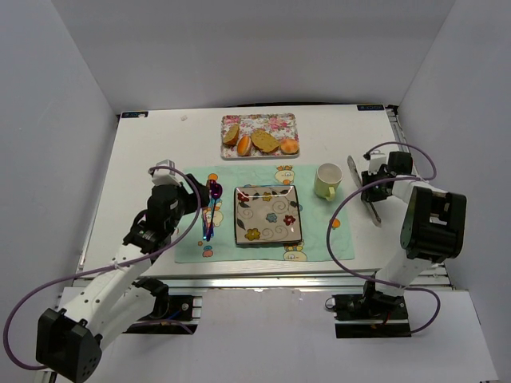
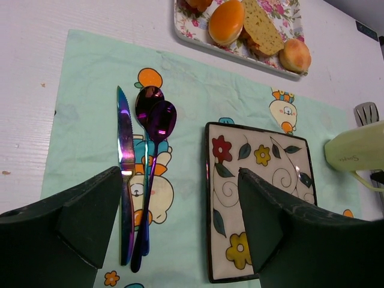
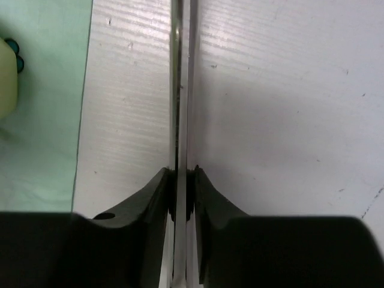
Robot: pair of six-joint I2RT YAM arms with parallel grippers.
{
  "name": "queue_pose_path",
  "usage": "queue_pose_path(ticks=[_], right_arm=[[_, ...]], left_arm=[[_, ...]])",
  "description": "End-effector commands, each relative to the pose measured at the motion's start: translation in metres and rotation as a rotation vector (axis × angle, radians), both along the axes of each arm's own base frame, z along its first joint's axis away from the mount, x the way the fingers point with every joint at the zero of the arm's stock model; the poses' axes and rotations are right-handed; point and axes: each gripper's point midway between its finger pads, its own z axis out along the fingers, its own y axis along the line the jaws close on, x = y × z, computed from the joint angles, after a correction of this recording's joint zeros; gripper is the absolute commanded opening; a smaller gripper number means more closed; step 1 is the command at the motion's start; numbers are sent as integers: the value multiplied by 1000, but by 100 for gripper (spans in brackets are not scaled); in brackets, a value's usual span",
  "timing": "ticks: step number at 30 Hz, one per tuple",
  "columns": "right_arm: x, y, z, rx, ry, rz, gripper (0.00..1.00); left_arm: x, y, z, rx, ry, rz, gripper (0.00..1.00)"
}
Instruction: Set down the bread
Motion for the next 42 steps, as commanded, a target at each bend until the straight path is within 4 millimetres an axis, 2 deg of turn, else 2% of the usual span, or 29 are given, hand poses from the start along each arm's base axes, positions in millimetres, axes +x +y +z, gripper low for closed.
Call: queue_pose_path(ticks=[1, 2, 3, 5, 6, 9, 10, 12, 13, 14, 16, 17, 19, 20, 26, 31, 42], right_arm=[[4, -1, 39, 0, -50, 28, 27], [9, 5, 55, 19, -87, 57, 29], [23, 7, 83, 21, -139, 74, 32], [37, 15, 119, 37, -208, 111, 35], [55, 18, 154, 34, -281, 131, 37], [67, 39, 189, 69, -317, 195, 38], [76, 44, 209, 69, -345, 213, 38], [83, 59, 225, 80, -364, 250, 38], [92, 93, 242, 94, -372, 329, 35], [94, 121, 242, 110, -367, 384, 33], [97, 127, 249, 114, -380, 392, 31], [98, 140, 245, 113, -374, 420, 31], [99, 149, 242, 74, -379, 456, 30], [98, 159, 237, 65, -368, 486, 30], [91, 185, 224, 7, -350, 599, 31], [88, 194, 205, -49, -321, 642, 32], [96, 195, 170, -106, -236, 642, 36]], left_arm=[[3, 5, 29, -15, -62, 26, 87], [3, 4, 29, -17, -62, 24, 87], [3, 3, 31, -20, -65, 21, 87], [4, 1, 30, -24, -64, 14, 87], [5, 0, 32, -27, -69, 11, 87], [7, -2, 33, -28, -69, 5, 87], [7, -2, 34, -28, -71, 3, 87], [8, -2, 38, -31, -80, 4, 87], [7, -1, 41, -35, -89, 9, 87], [5, 1, 43, -39, -93, 18, 87], [3, 3, 43, -42, -92, 22, 87], [1, 5, 46, -46, -100, 30, 87], [-1, 7, 47, -53, -104, 40, 87], [-2, 8, 46, -52, -100, 43, 87], [-8, 14, 48, -63, -108, 65, 87], [-5, 11, 45, -64, -101, 58, 87], [0, 5, 40, -57, -88, 37, 87]])
